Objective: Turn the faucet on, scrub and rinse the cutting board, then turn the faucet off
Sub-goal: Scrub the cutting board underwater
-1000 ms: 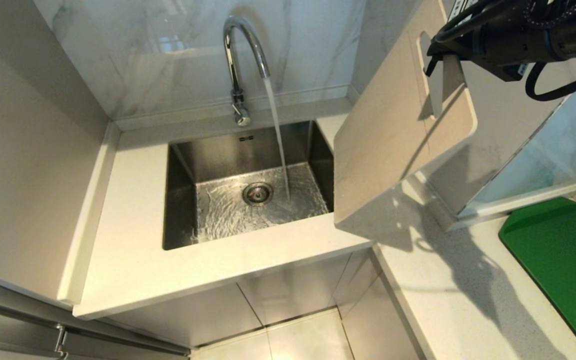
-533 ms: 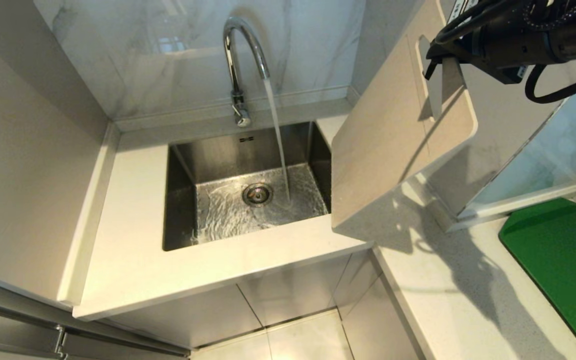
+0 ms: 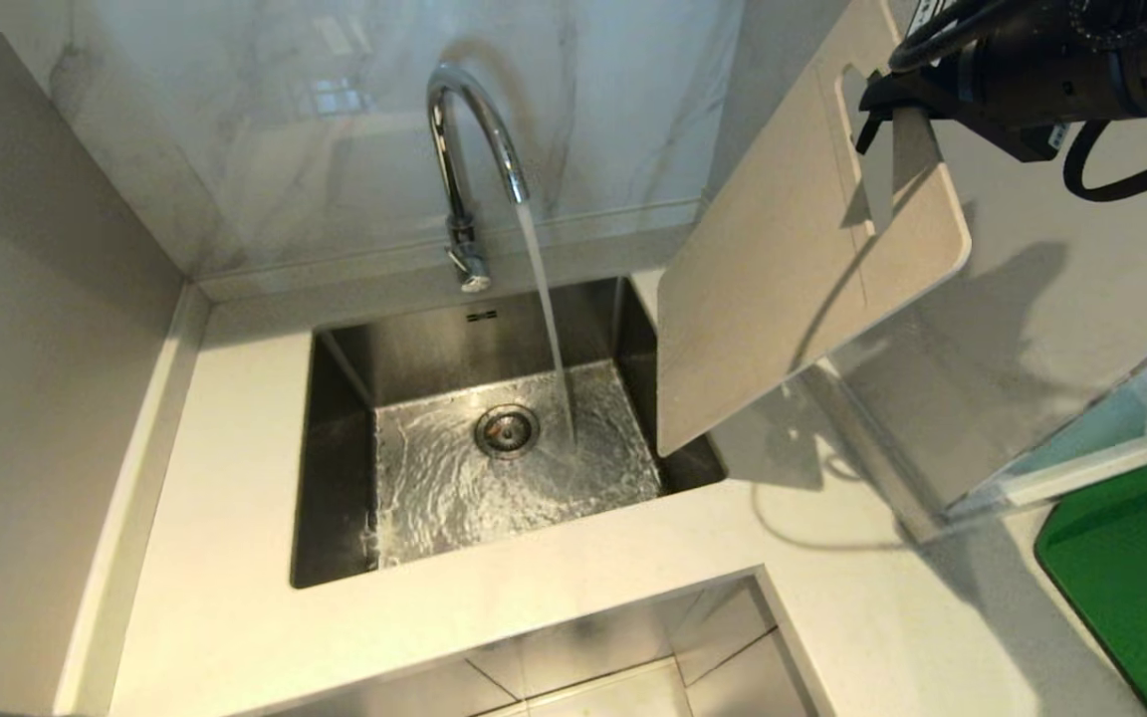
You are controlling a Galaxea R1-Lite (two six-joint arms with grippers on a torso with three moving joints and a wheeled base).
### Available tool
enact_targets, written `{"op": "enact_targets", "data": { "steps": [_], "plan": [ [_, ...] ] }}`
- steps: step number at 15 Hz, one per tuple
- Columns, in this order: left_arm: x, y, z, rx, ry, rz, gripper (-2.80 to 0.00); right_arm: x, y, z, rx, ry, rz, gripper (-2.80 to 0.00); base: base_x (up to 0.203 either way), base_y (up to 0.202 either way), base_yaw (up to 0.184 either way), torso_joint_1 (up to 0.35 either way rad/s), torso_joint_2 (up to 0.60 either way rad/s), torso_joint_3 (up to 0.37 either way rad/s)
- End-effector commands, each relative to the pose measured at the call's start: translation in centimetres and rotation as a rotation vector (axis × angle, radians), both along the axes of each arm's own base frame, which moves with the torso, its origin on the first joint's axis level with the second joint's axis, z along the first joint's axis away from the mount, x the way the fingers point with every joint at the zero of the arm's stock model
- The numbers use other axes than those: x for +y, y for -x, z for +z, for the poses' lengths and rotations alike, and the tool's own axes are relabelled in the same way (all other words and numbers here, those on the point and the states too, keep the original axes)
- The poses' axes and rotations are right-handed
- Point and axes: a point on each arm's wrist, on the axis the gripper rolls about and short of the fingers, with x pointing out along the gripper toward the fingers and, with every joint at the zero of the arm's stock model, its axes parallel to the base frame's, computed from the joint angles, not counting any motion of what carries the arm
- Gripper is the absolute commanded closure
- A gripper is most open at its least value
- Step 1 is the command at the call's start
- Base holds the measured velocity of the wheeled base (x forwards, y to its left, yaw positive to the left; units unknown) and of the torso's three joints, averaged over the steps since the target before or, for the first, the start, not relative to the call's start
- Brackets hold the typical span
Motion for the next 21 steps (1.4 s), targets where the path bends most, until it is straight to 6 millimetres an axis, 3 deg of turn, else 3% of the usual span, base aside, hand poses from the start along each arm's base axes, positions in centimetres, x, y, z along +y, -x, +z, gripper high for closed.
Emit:
{"op": "enact_targets", "data": {
  "steps": [1, 7, 15, 18, 21],
  "plan": [
    [0.0, 0.0, 0.0, -0.001, 0.002, 0.002, 0.0, -0.1, 0.4, 0.2, -0.006, -0.004, 0.0, 0.0, 0.232, 0.0, -0.037, 0.0, 0.0, 0.006],
    [0.0, 0.0, 0.0, -0.001, 0.0, 0.003, 0.0, -0.1, 0.4, 0.1, 0.011, -0.012, 0.0, 0.0, 0.191, 0.0, -0.002, 0.003, 0.0, 0.003],
    [0.0, 0.0, 0.0, 0.0, 0.0, 0.001, 0.0, 0.0, 0.0, -0.2, 0.027, -0.035, -0.002, 0.0, 0.003, 0.0, 0.006, 0.0, 0.0, 0.001],
    [0.0, 0.0, 0.0, -0.001, 0.0, 0.003, 0.0, 0.4, -1.4, -1.1, 0.057, -0.062, -0.005, 0.0, 0.0, 0.0, 0.0, 0.0, 0.0, 0.0],
    [0.0, 0.0, 0.0, -0.001, 0.0, 0.002, 0.0, 1.6, -4.3, -2.8, 0.092, -0.104, -0.005, 0.0, 0.0, 0.0, 0.0, 0.0, 0.0, 0.0]
  ]
}}
